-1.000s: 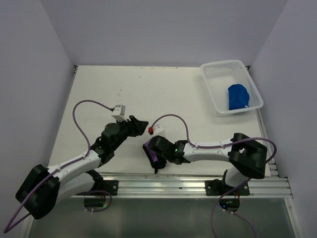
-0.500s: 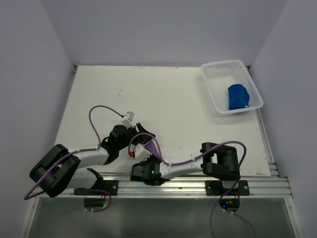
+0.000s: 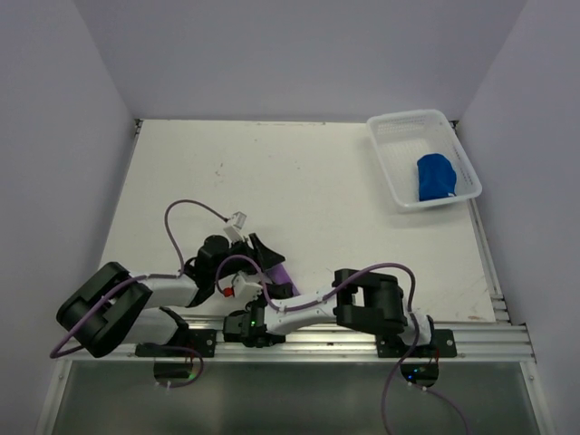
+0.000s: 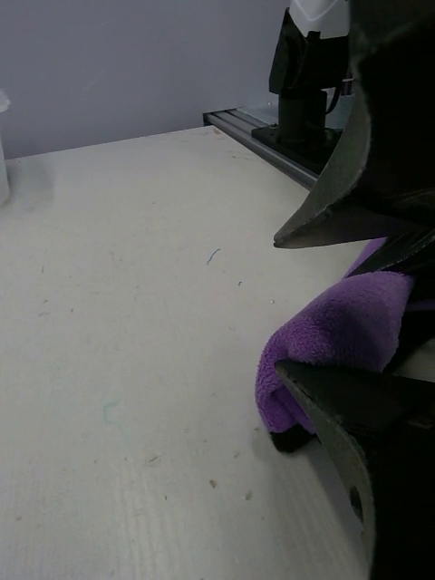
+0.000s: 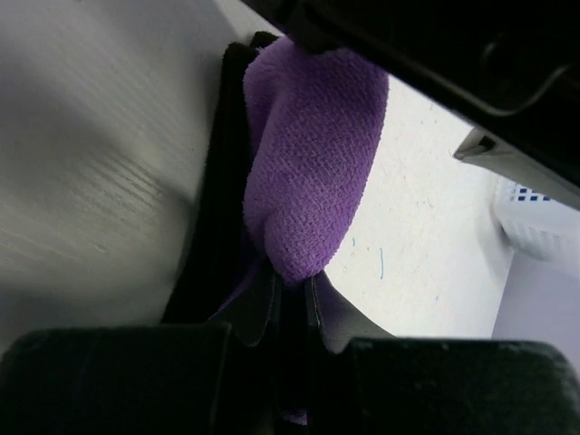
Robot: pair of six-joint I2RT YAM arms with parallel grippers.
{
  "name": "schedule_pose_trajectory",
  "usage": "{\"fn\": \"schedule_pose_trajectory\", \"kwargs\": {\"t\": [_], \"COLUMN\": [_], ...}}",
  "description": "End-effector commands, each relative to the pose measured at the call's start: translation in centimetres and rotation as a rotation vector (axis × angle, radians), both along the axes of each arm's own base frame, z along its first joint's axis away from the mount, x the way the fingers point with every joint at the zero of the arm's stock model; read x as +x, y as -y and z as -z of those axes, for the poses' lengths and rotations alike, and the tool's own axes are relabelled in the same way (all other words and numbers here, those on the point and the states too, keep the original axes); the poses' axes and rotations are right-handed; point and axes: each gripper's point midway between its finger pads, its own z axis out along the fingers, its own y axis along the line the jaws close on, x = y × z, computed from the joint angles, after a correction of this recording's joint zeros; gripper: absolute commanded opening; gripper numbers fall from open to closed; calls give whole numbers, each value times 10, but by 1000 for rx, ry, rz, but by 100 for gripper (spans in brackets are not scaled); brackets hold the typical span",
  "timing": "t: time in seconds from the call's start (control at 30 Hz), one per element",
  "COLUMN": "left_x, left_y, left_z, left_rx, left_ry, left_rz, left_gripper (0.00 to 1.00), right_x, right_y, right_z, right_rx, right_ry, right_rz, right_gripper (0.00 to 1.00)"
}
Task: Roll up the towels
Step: Roll the towel
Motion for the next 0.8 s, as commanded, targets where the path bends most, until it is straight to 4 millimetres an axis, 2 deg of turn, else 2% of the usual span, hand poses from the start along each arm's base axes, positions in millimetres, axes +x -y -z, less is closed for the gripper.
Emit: {"fn": "schedule_pose_trajectory", "kwargs": {"t": [0.0, 0.1, 0.27, 0.3, 0.43, 0.5, 0.53, 0.57, 0.67, 0.7, 0.73, 0.77], "left_x": [-8, -14, -25, -29, -24, -23, -24, -23, -25, -27, -28, -29], "left_y": [8, 12, 10, 6, -8, -12, -13, -14, -18, -21, -23, -25], "left_z": [-8, 5, 52, 62, 82, 89, 92, 94, 105, 109, 112, 114], "left_rx": [-56, -43, 61, 95, 226, 266, 274, 283, 306, 316, 321, 326], "left_ry": [21, -17, -118, -143, -143, -144, -153, -155, -178, -186, -189, -191], "left_rz": [57, 87, 96, 95, 40, 27, 30, 26, 15, 9, 5, -2], "left_gripper": [57, 56, 48, 45, 43, 42, 41, 40, 39, 38, 37, 37], "right_x": [-2, -2, -2, -1, -2, -3, -2, -3, -5, -5, -6, -7], "right_y": [4, 3, -1, -1, -3, -6, -6, -5, -2, -2, 5, 3], "right_z": [-2, -2, -1, -2, -7, -16, -16, -22, -30, -41, -43, -45], "right_rx": [-35, -36, -39, -35, -6, 40, 42, 67, 129, 187, 204, 258], "right_ry": [28, 28, 26, 26, 22, 21, 21, 19, 10, 6, 0, -16], "right_rz": [12, 13, 12, 14, 17, 19, 21, 24, 41, 54, 60, 65], "right_gripper": [0, 0, 2, 4, 16, 38, 38, 49, 58, 59, 61, 61]}}
